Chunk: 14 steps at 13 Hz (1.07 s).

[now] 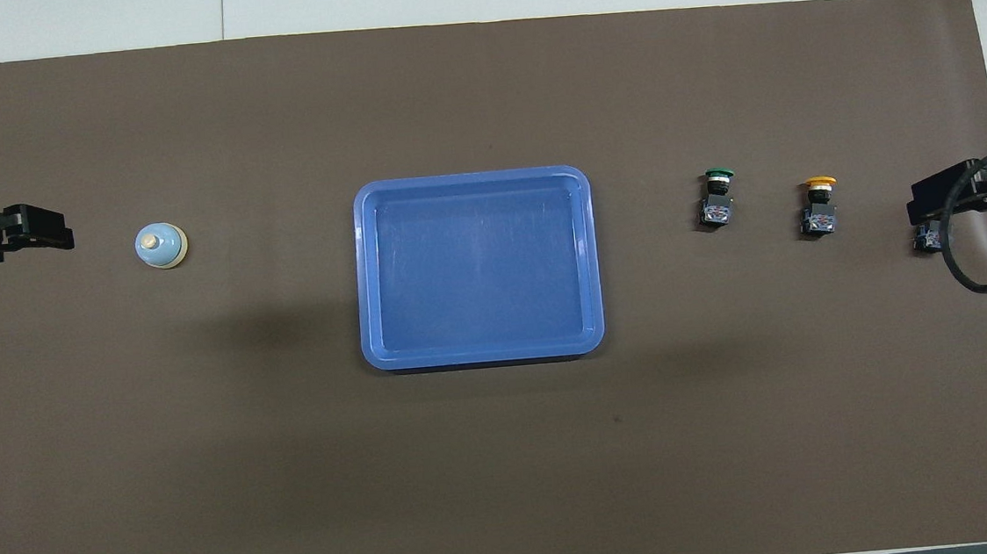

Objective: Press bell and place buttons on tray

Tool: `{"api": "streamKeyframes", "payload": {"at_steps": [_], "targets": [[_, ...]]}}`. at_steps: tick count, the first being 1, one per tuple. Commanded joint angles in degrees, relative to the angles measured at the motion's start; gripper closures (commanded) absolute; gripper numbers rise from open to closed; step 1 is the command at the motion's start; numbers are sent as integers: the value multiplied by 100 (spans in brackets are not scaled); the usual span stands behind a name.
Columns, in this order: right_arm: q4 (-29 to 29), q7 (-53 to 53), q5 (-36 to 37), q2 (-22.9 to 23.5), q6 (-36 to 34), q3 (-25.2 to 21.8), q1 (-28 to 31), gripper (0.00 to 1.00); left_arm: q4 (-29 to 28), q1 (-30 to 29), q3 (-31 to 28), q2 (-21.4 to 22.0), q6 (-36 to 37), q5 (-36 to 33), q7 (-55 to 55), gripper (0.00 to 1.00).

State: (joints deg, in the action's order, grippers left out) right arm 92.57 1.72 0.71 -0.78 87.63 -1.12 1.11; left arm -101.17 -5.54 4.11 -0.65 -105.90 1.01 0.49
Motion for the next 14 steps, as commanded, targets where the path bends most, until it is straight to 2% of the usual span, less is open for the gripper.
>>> {"api": "streamKeyframes", "payload": {"at_steps": [1, 5, 14], "targets": [[-2, 109, -88, -18, -80, -20, 21, 0, -105, 0, -15, 573, 638, -75, 47, 0], [-2, 109, -88, -18, -80, -20, 21, 0, 230, 79, 20, 636, 1501, -31, 56, 0], [-2, 127, -88, -18, -141, -11, -14, 0, 98, 176, 38, 724, 1511, -14, -5, 0]]}}
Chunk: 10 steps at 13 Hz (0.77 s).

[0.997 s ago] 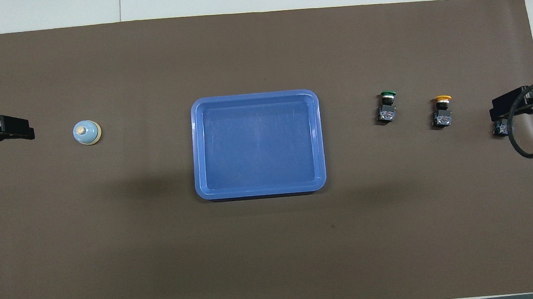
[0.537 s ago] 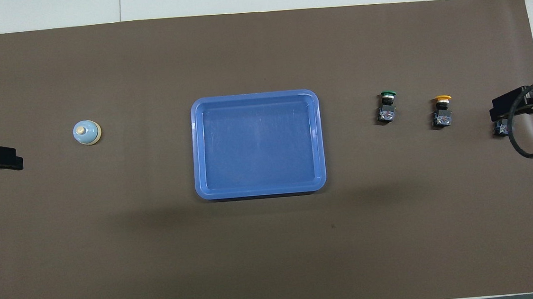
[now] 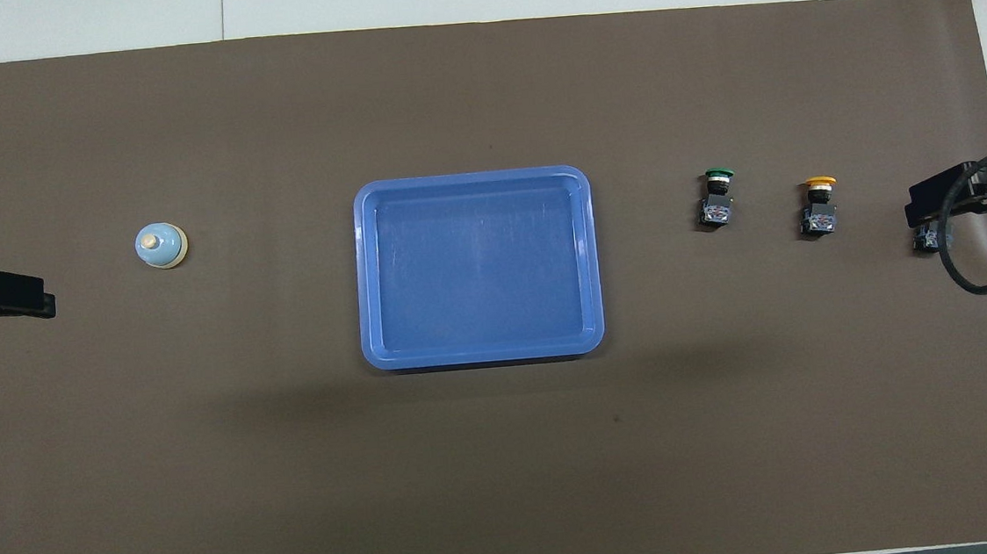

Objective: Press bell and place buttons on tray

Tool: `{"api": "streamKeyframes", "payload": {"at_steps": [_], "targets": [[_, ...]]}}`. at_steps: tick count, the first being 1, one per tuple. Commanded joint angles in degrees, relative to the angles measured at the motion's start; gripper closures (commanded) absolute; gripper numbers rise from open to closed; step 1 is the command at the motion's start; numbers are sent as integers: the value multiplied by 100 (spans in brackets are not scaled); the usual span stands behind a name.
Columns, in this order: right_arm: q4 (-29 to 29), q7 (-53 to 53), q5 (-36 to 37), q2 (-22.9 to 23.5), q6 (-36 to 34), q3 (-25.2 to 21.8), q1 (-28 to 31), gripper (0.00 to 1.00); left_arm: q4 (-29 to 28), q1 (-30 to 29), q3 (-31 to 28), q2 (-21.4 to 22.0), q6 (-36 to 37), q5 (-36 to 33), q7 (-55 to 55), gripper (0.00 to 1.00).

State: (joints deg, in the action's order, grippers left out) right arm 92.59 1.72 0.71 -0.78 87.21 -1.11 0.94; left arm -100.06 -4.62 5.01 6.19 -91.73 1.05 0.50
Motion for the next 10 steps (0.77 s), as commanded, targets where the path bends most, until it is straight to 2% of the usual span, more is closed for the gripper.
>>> {"api": "streamKeyframes", "payload": {"at_steps": [1, 7, 10], "targets": [[-4, 127, -88, -18, -99, -12, 11, 0, -13, 84, -61, 41, 94, -17, -6, 0], [188, 83, -88, -88, 59, 5, -24, 0, -5, 5, -79, 32, 50, -26, 3, 0], [828, -49, -88, -290, 883, 23, -147, 0, -5, 5, -79, 32, 41, -18, 3, 0]]}}
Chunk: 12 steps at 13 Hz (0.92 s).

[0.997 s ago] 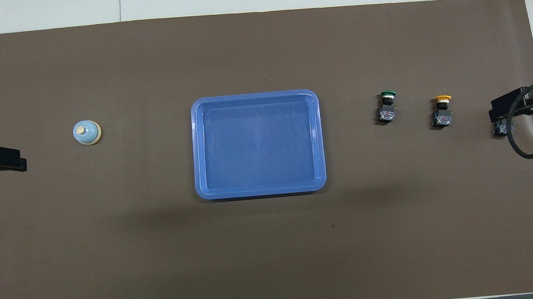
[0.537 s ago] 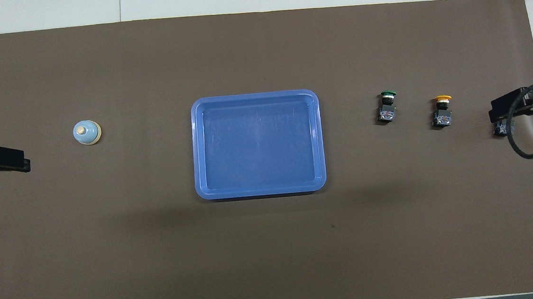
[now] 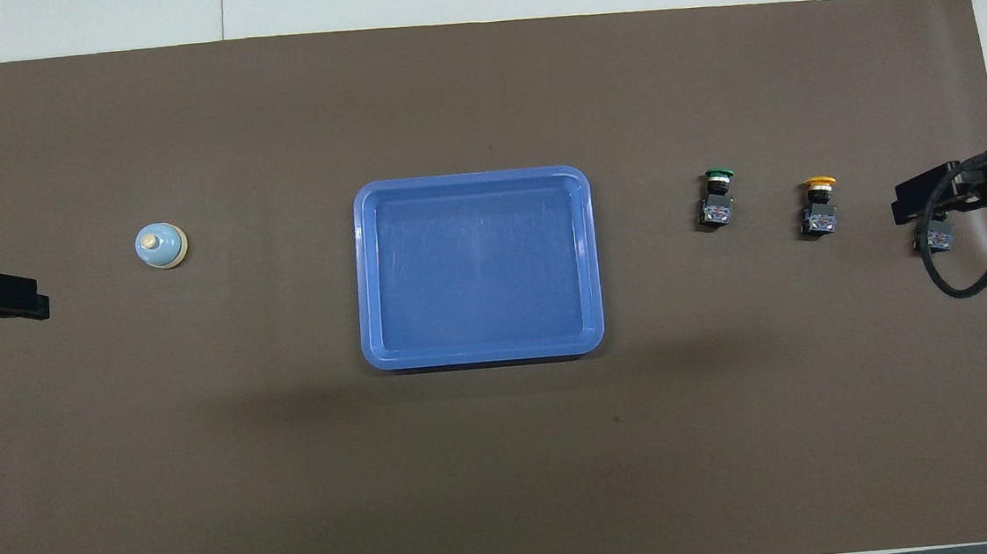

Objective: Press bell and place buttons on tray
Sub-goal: 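Reach the right gripper to the green-capped button and grasp it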

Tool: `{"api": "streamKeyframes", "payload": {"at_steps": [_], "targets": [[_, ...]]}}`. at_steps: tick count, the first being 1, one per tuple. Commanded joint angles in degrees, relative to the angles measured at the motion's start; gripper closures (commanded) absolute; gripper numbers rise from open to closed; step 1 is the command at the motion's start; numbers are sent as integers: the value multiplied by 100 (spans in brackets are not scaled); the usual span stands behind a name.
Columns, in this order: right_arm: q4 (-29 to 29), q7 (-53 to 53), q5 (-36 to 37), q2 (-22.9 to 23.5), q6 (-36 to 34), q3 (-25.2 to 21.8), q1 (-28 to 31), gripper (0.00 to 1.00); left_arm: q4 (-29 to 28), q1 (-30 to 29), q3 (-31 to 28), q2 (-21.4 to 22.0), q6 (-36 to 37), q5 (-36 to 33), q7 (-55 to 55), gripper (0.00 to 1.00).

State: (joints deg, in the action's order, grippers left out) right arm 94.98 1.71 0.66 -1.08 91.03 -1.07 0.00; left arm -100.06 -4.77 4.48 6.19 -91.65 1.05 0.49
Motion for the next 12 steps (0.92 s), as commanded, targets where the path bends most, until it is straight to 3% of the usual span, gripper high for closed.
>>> {"api": "streamKeyframes", "payload": {"at_steps": [1, 6, 9, 12], "targets": [[757, -179, -83, -262, 703, 19, -122, 0, -5, 20, -26, 32, 42, -26, 3, 0], [1250, -1347, -83, 537, 2073, 19, -597, 0, -5, 20, -26, 32, 42, -26, 3, 0], [1785, -1402, -83, 810, 3206, 19, -615, 0, -5, 20, -26, 32, 42, -26, 3, 0], [1954, -1489, -83, 1187, 3833, 19, -606, 0, -5, 20, -26, 32, 42, -17, 3, 0]]}}
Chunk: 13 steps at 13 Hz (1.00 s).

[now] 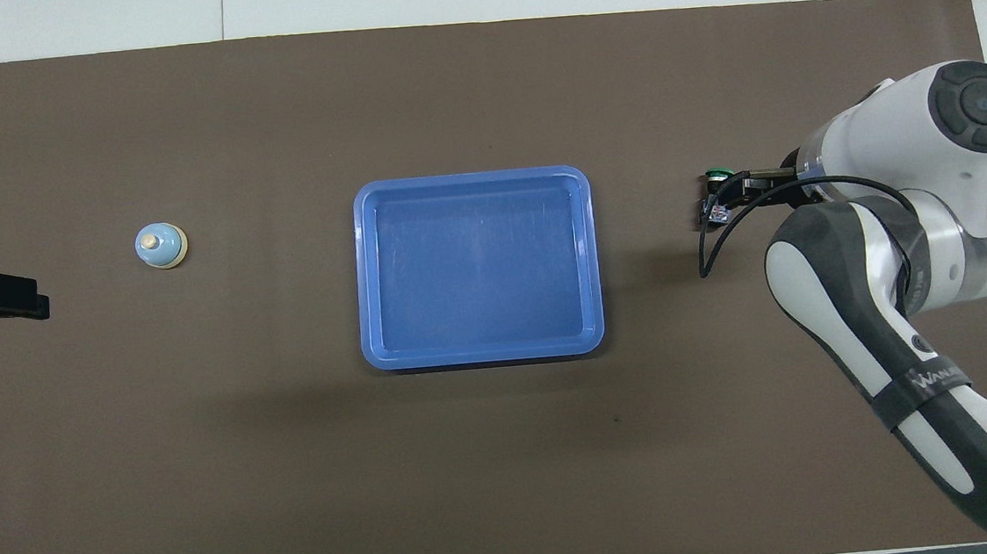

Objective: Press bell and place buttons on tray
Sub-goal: 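Reach the right gripper to the green-capped button and grasp it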

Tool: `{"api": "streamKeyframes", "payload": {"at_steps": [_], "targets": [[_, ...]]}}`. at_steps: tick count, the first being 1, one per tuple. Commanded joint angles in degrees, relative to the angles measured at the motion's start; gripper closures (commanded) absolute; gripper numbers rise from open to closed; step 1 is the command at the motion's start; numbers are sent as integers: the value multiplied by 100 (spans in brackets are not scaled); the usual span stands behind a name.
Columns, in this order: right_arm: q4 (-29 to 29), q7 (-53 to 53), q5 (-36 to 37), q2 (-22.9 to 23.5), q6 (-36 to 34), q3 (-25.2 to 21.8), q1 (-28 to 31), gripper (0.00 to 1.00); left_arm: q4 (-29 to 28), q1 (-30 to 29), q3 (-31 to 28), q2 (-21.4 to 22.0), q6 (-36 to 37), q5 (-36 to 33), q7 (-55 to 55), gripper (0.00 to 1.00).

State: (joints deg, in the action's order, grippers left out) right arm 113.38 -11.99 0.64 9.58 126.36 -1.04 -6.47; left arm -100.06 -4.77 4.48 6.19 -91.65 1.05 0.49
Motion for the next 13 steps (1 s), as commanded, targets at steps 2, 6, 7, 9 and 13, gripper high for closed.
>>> {"api": "streamKeyframes", "payload": {"at_steps": [2, 6, 7, 9, 13], "targets": [[115, -364, -81, 429, 695, 16, 41, 0, -5, 20, -26, 32, 42, -26, 3, 0], [115, -445, -81, 974, 1442, 16, 32, 0, -5, 20, -26, 32, 42, -26, 3, 0], [97, -480, -81, 1010, 1496, 16, 23, 0, -5, 20, -26, 32, 42, -17, 3, 0], [97, -515, -81, 1046, 1558, 16, -47, 0, -5, 20, -26, 32, 42, -26, 3, 0], [132, -647, -81, 1160, 1708, 16, -56, 13, -5, 20, -26, 32, 42, -26, 3, 0]]}}
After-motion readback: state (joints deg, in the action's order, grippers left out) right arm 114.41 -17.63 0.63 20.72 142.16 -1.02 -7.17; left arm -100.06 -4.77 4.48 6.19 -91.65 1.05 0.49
